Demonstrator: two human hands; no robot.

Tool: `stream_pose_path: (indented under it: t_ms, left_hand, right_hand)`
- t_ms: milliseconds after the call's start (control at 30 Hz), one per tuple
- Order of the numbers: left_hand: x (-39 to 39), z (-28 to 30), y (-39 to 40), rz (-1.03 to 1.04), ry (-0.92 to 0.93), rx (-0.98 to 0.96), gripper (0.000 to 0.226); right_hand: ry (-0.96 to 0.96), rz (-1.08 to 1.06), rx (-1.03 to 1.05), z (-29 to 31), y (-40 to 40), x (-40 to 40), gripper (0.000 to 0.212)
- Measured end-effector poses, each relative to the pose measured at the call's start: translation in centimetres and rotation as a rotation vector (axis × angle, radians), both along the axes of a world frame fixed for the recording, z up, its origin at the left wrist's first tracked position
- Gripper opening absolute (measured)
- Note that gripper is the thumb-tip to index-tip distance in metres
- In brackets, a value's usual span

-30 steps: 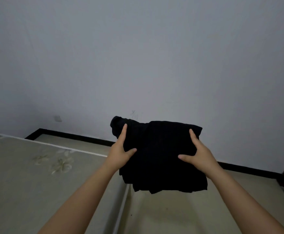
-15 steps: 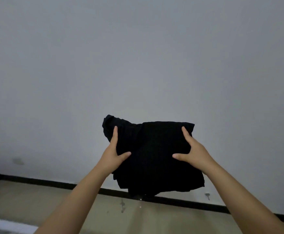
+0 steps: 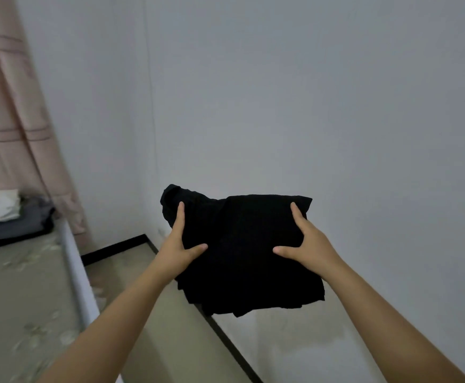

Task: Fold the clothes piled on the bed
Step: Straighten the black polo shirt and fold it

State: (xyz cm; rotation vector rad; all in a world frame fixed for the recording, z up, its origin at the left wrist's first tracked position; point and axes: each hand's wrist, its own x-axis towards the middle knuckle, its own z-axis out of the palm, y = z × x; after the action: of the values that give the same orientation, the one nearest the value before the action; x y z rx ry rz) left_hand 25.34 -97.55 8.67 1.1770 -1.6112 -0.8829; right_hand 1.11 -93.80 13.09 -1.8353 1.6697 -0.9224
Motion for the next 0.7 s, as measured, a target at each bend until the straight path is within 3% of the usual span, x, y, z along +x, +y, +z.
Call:
stream_pose_path:
  t_ms: [300, 700]
  left_hand:
    - [12.0, 2.4, -13.5, 0.354, 0.008, -0.048, 0.095]
    - [25.3, 3.8, -24.0, 0.77, -0.095, -0.042, 0.096]
  right_hand:
    - [0.029, 0.388, -0.039, 2.5, -22.7, 12.5, 0.099]
    - [-0.04, 0.794, -0.056, 2.4, -42.5, 29.4, 0.097]
